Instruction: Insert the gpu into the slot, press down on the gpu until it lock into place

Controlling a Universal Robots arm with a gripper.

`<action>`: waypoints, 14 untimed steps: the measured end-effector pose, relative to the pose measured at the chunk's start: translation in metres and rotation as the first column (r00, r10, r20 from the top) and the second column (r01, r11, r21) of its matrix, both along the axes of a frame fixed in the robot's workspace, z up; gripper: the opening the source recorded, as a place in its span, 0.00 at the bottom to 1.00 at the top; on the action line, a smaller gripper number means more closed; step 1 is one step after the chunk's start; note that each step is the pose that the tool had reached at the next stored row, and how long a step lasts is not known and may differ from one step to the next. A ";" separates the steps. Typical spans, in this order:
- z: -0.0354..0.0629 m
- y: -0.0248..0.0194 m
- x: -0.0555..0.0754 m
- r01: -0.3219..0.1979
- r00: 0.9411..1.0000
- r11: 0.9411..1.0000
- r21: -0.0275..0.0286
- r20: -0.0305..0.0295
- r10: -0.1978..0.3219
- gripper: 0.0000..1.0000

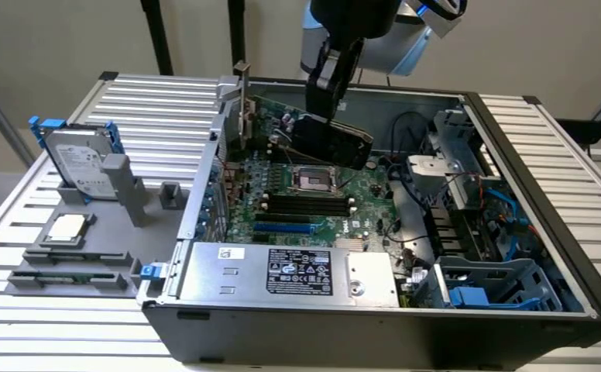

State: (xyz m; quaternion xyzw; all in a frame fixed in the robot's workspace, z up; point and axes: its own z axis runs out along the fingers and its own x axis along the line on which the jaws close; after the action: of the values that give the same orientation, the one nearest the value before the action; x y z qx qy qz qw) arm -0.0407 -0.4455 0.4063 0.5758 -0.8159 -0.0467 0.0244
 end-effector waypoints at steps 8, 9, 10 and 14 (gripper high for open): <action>-0.0023 0.0000 0.000 -0.105 0.994 0.994 0.019 0.023 0.105 0.26; -0.0029 0.0000 0.000 -0.123 0.992 0.992 0.019 0.025 0.123 0.26; -0.0034 0.0000 0.000 -0.140 0.990 0.990 0.019 0.027 0.139 0.26; -0.0054 0.0000 0.000 -0.206 0.978 0.978 0.018 0.034 0.205 0.26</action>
State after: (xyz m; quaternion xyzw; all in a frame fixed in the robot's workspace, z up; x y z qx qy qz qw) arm -0.0407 -0.4455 0.4009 0.6579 -0.7518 -0.0434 0.0099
